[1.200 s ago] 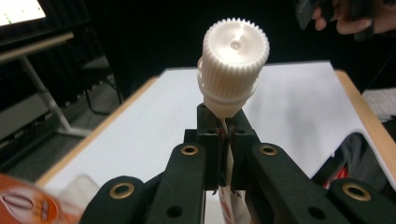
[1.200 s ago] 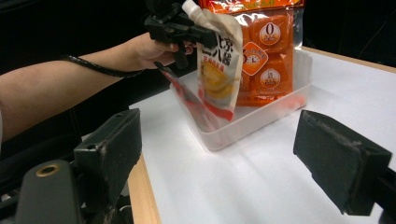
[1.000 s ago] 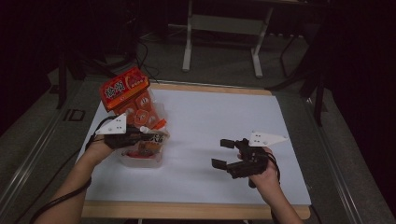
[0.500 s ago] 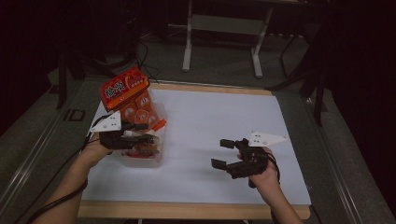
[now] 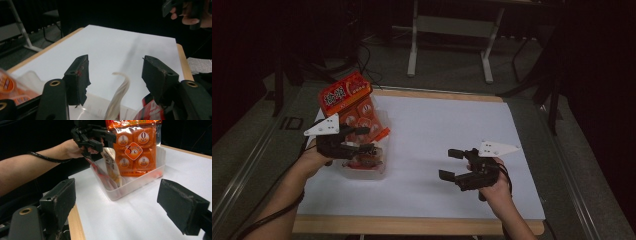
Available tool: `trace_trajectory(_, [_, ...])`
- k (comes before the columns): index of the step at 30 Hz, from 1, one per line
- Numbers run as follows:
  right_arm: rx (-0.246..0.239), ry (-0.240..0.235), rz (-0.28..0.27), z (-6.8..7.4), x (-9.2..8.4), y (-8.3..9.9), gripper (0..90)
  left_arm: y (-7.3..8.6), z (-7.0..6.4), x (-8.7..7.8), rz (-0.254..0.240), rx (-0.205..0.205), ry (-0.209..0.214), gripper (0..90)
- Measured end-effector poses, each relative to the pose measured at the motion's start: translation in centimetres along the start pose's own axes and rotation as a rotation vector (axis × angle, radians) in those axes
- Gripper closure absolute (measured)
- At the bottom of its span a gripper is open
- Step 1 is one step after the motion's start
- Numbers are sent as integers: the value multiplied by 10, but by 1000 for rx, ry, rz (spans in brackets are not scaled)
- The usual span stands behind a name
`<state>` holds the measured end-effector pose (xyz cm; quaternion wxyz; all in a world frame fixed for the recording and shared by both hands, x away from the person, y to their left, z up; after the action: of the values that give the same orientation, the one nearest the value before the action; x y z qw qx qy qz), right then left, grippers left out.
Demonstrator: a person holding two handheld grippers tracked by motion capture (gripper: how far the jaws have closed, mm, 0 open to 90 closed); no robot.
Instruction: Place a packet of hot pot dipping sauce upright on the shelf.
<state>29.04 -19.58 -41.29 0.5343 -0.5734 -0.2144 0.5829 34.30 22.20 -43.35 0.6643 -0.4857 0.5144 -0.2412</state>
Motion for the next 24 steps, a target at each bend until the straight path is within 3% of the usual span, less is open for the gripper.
trace_trajectory(12, [-1,3,-2,0,-1,0,153,-21,-12,2,25,-60,29,75])
trace_trajectory(16, [1,2,-1,0,-1,-1,152,-32,-20,5,20,-85,39,48])
trace_trajectory(24, [-4,3,-2,2,-3,-1,152,-50,-35,6,4,-63,40,28])
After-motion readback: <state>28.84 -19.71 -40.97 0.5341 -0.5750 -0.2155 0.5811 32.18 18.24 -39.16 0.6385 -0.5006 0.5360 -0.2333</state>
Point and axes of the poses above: each handheld gripper's, and its own axes: x roughly forward along the jaws, y roughly out of its underside, z roughly to its left, the point moved 1 cm from there along x, roughly forward along the jaws, and after that the axes turned 9 degrees about z, right-handed, at the moved point
